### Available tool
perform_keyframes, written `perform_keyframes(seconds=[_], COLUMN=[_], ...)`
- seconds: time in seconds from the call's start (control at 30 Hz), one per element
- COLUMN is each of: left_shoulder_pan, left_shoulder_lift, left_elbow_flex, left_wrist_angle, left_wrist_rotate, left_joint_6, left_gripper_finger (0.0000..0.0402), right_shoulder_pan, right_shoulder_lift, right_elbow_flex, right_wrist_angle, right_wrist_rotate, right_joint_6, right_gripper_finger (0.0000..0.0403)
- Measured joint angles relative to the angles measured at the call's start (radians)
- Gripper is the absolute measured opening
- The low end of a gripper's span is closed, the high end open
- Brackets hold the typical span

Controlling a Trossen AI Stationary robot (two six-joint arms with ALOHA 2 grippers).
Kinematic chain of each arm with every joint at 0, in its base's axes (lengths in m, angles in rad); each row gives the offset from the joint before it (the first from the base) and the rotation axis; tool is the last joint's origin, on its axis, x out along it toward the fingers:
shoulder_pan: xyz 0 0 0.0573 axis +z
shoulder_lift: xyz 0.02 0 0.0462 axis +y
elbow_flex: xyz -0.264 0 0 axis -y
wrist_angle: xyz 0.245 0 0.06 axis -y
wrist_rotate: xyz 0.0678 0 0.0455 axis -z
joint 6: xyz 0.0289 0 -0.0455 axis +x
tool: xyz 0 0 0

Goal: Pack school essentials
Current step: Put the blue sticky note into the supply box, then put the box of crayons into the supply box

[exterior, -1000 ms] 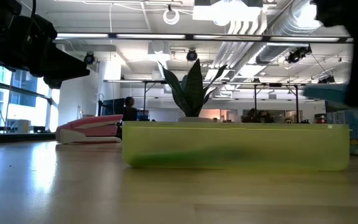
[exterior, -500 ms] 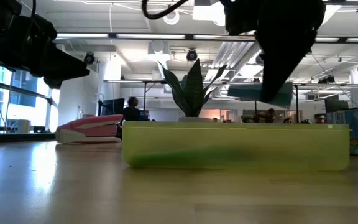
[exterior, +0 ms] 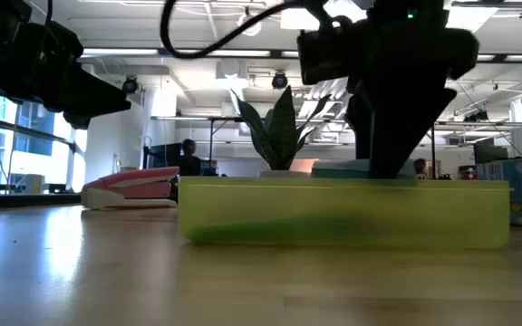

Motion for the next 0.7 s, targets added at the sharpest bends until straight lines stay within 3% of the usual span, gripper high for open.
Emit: perform_keyframes(seconds=[0.23,0.47,0.7], left_shoulder_pan=[0.000,0.000,0.000], left_shoulder_lift=[0.000,0.000,0.000], left_elbow_flex=[0.000,0.000,0.000], left_wrist_angle=[0.000,0.000,0.000], left_wrist_rotate=[0.000,0.000,0.000], left_joint_6=[0.000,0.000,0.000], left_gripper_finger=[0.0131,0.0131,0.0131], right_shoulder_pan=[0.029,0.039,0.046], right_shoulder_lift=[0.004,0.005,0.005], right_elbow_flex=[0.000,0.000,0.000], right_wrist_angle=[-0.027,-0.044,-0.053], right_wrist_rotate=[-0.012,-0.020,-0.007], right_joint_6=[-0.002,0.032,0.089], right_gripper_finger=[0.0341,0.0391,0.0399])
